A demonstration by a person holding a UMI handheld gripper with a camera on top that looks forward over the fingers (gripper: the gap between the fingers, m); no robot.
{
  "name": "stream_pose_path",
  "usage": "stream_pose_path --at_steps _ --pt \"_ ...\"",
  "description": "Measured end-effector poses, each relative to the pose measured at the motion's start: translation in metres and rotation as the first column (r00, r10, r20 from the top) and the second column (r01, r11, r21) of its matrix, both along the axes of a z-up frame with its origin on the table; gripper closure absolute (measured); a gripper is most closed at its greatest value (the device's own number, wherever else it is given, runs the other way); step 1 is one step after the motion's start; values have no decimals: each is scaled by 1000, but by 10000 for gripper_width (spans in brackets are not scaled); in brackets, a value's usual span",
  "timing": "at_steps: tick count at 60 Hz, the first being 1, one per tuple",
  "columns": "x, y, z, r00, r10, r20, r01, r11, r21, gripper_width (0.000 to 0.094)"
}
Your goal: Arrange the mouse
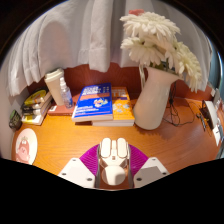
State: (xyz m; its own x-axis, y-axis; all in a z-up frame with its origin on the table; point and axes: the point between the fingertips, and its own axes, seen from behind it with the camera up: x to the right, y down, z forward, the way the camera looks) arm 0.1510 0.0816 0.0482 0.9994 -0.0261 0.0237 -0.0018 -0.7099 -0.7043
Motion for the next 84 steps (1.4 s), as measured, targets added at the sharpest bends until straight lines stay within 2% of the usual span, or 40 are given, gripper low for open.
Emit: stream_pose_path --at_steps 6,14,19,24,32,43,53,54,55,56,57,58,60,61,62,73,75,79,84 --pt "-22 17 77 999 -34 -18 36 993 116 544" --pt "-76 25 175 998 -48 -29 54 961 269 540" --pt "-130 24 213 998 -28 -53 44 946 323 538" --pt "-194 21 227 997 8 -74 19 934 356 539" --pt "-292 15 190 992 74 -98 -40 951 307 543" --pt "-385 5 70 986 149 -78 -136 979 154 546" --pt "-404 -9 -28 991 127 -53 -126 992 11 545" --pt "-404 -10 -35 991 126 -47 -126 992 3 545" --pt "-403 -11 -41 991 125 -41 -125 992 -5 592" --pt "-403 -12 -47 992 123 -35 -124 992 -12 593" --pt "-403 -13 -52 992 122 -31 -122 992 -17 546" --pt "-403 -14 -57 992 120 -29 -120 992 -22 592" --pt "-403 -17 -65 992 120 -28 -121 992 -35 579" --pt "-403 -14 -59 992 122 -27 -123 992 -15 582" --pt "-402 -14 -61 992 124 -25 -124 992 -9 536" --pt "-404 -15 -62 991 125 -37 -125 992 -8 393" --pt "-402 -17 -62 992 121 -46 -121 992 -15 309" --pt "-394 -20 -45 994 100 -46 -100 995 -6 54" --pt "-385 -25 -8 993 105 -50 -103 994 46 78"
